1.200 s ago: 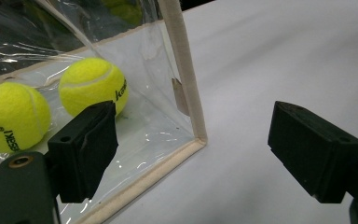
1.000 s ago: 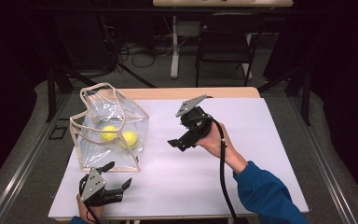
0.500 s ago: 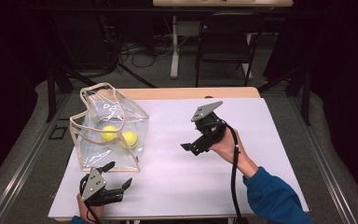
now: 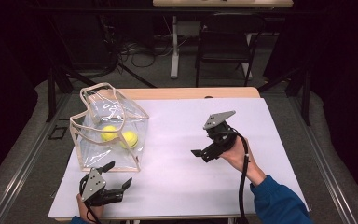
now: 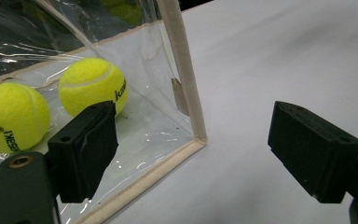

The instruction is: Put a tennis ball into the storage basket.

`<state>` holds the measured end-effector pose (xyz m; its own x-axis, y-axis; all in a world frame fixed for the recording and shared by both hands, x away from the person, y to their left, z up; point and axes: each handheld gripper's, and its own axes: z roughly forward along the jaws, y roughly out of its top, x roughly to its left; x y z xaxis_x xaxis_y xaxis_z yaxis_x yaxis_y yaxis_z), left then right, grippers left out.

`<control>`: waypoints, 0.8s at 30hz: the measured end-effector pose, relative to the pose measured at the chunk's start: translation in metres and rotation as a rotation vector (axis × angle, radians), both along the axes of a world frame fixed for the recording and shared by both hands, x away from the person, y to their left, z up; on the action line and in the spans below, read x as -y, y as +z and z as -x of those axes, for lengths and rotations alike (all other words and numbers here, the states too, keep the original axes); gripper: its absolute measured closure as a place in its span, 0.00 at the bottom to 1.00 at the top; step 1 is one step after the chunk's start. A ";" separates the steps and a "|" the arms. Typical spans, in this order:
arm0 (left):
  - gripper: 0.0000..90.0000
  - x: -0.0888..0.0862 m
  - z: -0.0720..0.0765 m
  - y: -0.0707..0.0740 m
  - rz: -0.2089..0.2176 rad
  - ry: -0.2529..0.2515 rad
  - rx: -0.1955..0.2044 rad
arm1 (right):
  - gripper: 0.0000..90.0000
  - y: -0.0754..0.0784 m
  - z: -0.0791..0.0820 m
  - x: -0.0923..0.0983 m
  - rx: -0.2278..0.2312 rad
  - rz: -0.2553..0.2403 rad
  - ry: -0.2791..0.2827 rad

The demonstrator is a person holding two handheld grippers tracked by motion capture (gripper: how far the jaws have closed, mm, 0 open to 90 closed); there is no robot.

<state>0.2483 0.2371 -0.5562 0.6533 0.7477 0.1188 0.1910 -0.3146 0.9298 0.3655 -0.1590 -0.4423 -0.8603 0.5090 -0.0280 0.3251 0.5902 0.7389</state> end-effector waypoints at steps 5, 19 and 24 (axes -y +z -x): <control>0.18 0.000 0.000 0.000 -0.003 -0.001 -0.002 | 0.00 -0.009 0.004 0.014 0.001 -0.007 -0.020; 0.18 0.000 0.000 0.000 -0.001 0.003 -0.004 | 0.00 -0.041 0.018 0.049 -0.010 -0.012 -0.074; 0.18 0.000 0.000 -0.001 0.000 0.002 -0.004 | 0.00 -0.051 0.023 0.064 -0.017 -0.022 -0.112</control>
<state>0.2486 0.2372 -0.5567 0.6524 0.7489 0.1163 0.1956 -0.3146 0.9288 0.3421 -0.2229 -0.4935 -0.7982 0.6024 -0.0016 0.4010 0.5333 0.7448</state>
